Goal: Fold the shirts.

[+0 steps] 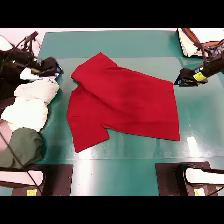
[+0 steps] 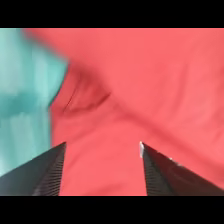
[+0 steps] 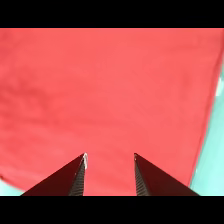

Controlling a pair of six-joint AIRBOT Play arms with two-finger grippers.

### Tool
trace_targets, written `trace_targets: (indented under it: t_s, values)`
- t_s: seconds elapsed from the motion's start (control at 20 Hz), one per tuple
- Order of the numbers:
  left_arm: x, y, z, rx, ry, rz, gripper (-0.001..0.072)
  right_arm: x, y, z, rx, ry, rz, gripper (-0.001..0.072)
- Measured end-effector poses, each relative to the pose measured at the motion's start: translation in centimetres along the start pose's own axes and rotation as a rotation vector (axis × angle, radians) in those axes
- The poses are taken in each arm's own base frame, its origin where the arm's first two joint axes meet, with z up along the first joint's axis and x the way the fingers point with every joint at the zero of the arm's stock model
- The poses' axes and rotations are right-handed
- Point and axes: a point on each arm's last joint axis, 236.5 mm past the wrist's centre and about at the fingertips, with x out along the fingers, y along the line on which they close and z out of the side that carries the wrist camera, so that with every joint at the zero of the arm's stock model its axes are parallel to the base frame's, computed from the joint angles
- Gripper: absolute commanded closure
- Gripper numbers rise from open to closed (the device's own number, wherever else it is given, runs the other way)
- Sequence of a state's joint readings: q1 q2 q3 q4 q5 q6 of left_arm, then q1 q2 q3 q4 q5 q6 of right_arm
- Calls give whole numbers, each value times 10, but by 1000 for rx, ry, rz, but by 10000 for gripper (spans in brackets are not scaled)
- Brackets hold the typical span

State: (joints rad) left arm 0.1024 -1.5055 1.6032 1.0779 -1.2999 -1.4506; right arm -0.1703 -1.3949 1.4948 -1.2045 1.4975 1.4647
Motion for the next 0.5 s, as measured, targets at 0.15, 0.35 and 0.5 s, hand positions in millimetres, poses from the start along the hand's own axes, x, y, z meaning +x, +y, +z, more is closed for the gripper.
trace_targets:
  t_s: [0.15,0.35,0.5]
  values:
    - [12,30,-64,-61,107,55,179,-8,6,-28,-6,6,5,358]
    - [48,58,-152,-148,241,83,179,-11,15,-60,-5,-14,23,359]
    - [69,55,-189,-185,274,33,179,-10,21,-73,-3,-29,42,359]
